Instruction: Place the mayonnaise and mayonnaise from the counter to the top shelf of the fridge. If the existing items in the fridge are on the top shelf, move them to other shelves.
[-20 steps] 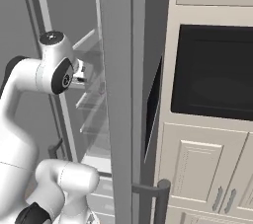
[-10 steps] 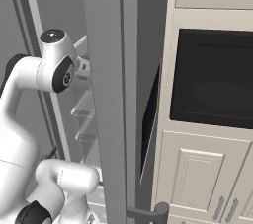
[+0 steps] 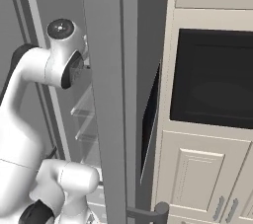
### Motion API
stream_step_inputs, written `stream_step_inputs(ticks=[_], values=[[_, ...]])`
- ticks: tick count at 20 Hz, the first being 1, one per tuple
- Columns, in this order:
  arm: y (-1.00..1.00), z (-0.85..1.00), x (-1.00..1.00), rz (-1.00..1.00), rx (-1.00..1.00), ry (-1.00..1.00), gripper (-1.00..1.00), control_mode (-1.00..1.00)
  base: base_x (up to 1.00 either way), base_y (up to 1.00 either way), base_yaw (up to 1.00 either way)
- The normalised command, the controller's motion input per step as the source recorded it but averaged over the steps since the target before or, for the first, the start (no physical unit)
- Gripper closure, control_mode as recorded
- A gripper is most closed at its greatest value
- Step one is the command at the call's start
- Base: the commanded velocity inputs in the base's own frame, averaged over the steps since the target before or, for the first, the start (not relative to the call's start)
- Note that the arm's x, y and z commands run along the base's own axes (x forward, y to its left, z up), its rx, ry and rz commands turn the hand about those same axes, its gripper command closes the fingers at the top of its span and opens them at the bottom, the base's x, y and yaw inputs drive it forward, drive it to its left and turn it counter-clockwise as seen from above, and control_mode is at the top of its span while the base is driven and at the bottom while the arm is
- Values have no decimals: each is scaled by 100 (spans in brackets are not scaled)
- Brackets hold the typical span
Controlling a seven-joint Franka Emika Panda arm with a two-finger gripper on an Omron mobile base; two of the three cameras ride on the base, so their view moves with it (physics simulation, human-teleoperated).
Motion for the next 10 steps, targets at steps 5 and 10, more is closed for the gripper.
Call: stream_step_inputs(ticks=[5,10], values=[[-7,51,63,-8,0,-5,-100,-100,0,0,0],[-7,20,82,-8,0,0,-100,-100,0,0,0]])
